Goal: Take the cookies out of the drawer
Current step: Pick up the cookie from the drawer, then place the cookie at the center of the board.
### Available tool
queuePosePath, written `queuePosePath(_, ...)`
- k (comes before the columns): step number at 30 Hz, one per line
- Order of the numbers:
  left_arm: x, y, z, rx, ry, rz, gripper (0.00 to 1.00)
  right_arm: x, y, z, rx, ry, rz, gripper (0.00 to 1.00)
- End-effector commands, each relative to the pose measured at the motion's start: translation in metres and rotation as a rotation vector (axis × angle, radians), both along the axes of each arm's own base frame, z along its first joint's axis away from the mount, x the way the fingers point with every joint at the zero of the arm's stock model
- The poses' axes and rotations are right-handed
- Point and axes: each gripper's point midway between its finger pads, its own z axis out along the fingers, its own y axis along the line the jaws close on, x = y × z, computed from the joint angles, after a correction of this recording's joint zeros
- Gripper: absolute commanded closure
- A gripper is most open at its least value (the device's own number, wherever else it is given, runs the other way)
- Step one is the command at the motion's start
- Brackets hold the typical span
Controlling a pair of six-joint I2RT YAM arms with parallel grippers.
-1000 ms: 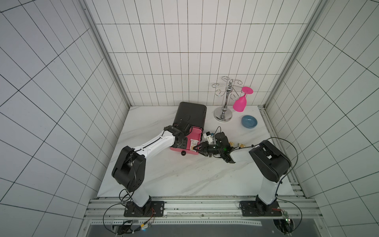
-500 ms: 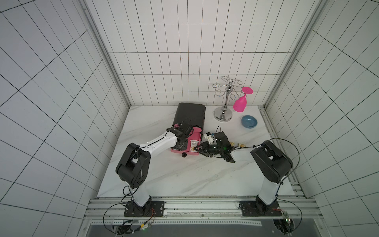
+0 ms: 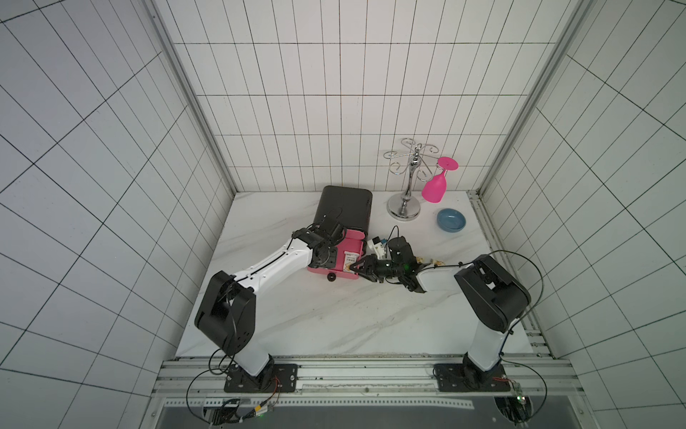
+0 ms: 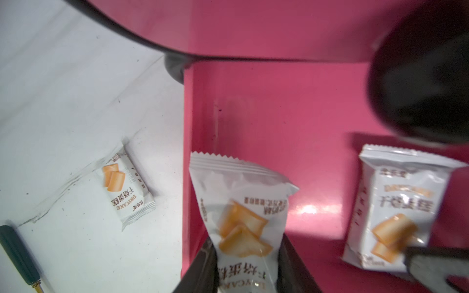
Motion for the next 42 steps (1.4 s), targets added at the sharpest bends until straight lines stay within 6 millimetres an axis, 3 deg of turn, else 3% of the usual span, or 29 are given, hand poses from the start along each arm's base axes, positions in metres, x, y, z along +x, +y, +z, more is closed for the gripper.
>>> queuePosePath(1,-0.009,0.000,0.034,-0.055,-0.036,-0.010,0.63,0.010,0.009,0.040,0.072,-0.095,0.012,0.65)
queuePosePath(5,-0.023,0.013,0.048,-0.070,-0.042,0.008,0.62,0.012,0.009,0.041,0.073,-0.095,0.009,0.66)
queuePosePath(11,-0.046,0.058,0.063,-0.098,-0.064,0.103,0.62,0.011,0.009,0.039,0.067,-0.092,0.014,0.66)
queuePosePath(16,-0.057,0.089,0.044,-0.093,-0.067,0.174,0.63,0.012,0.008,0.038,0.064,-0.090,0.011,0.65)
queuePosePath(20,-0.049,0.093,0.029,-0.093,-0.037,0.198,0.62,0.012,0.009,0.039,0.066,-0.089,0.015,0.65)
queuePosePath(31,-0.050,0.095,-0.058,-0.088,0.194,0.253,0.60,0.013,0.006,0.041,0.059,-0.096,0.007,0.65)
queuePosePath(35,-0.049,0.088,-0.063,-0.123,0.202,0.250,0.54,0.013,0.007,0.040,0.057,-0.091,0.009,0.65)
queuePosePath(39,-0.047,0.084,-0.060,-0.152,0.205,0.253,0.33,0.013,0.007,0.039,0.059,-0.089,0.009,0.65)
queuePosePath(42,-0.041,0.086,-0.045,-0.164,0.159,0.272,0.22,0.013,0.007,0.039,0.058,-0.090,0.008,0.65)
